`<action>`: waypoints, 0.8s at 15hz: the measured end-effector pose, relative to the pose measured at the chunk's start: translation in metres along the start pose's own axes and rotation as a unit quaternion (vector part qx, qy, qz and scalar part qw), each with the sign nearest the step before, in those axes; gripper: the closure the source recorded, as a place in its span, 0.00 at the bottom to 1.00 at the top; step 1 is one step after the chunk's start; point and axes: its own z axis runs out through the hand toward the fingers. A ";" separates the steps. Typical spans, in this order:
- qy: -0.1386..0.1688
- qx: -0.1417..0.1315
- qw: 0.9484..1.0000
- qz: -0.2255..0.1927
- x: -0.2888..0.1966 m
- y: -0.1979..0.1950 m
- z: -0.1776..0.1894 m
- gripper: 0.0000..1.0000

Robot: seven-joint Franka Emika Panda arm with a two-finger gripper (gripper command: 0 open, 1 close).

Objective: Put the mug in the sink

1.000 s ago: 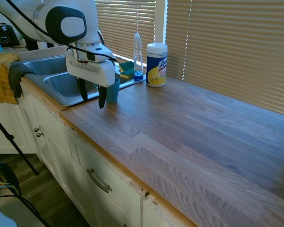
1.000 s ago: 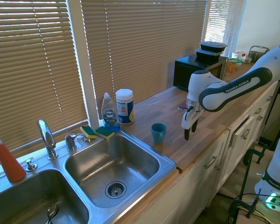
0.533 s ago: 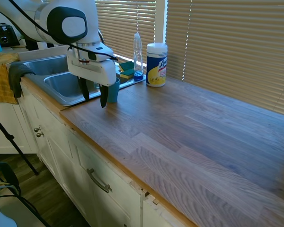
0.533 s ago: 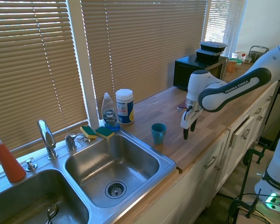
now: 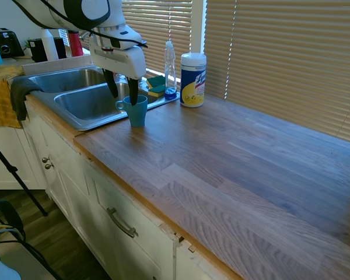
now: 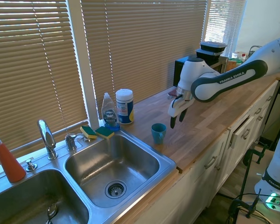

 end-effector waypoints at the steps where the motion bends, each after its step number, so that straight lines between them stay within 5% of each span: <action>1: 0.002 0.003 1.000 0.012 0.005 -0.008 0.003 0.00; 10: -0.007 -0.022 0.998 0.060 0.038 -0.044 0.066 0.00; 11: -0.010 -0.026 0.998 0.060 0.040 -0.047 0.074 1.00; 12: -0.013 -0.030 0.998 0.059 0.042 -0.051 0.082 1.00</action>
